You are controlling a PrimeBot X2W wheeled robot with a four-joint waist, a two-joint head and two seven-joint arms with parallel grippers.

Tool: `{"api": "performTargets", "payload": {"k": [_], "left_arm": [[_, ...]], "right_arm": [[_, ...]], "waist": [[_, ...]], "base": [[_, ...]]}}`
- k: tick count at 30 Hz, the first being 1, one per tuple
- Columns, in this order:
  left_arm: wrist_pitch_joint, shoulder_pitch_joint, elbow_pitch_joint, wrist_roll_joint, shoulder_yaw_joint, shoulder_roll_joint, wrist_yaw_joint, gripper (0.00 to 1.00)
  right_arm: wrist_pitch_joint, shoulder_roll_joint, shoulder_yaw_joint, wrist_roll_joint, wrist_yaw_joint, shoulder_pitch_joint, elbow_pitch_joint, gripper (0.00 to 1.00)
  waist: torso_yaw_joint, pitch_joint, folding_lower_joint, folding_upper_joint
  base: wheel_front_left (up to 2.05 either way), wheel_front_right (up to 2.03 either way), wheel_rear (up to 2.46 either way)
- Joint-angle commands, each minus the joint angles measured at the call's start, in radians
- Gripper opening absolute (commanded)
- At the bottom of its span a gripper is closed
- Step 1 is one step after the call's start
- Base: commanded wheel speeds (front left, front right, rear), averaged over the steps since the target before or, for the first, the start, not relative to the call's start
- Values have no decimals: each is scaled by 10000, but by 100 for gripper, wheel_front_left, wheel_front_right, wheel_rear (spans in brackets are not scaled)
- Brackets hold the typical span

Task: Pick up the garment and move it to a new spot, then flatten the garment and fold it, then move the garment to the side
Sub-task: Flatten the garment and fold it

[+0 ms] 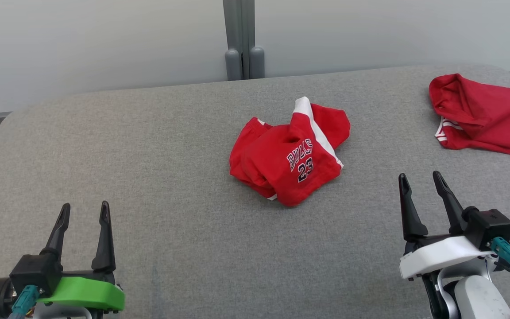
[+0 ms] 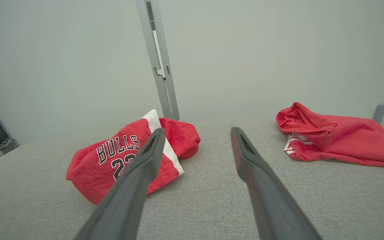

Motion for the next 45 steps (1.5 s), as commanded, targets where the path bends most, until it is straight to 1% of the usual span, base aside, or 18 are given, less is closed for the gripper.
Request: {"api": "performTargets", "payload": {"k": [1, 15, 28, 32, 39, 45], "left_arm": [[-26, 150, 20, 71, 47, -11, -44, 100], [-27, 97, 218, 239, 175, -118, -94, 100], [-26, 127, 253, 250, 215, -183, -277, 100], [-26, 120, 253, 278, 222, -205, -263, 100], [-26, -226, 283, 380, 90, -276, -326, 100], [-28, -581, 312, 470, -41, -409, -379, 100]], "right_arm": [[36, 5, -22, 31, -16, 103, -35, 100], [58, 22, -24, 74, -16, 142, 41, 100], [32, 40, -66, 90, -16, 171, 117, 100], [23, 48, -70, 94, -16, 101, 201, 100], [39, -241, 53, -11, -16, -680, 481, 100], [147, -587, 364, -157, -16, -1802, 1058, 100]], "waist": [[-7, -1, 1, 0], [-58, -14, 1, 0], [-29, -80, 1, 0], [12, -72, 1, 0], [263, 218, 1, 0], [672, 710, 1, 0]], "base": [[0, 0, 0], [0, 0, 0], [0, 0, 0], [0, 0, 0], [0, 0, 0], [0, 0, 0]]}}
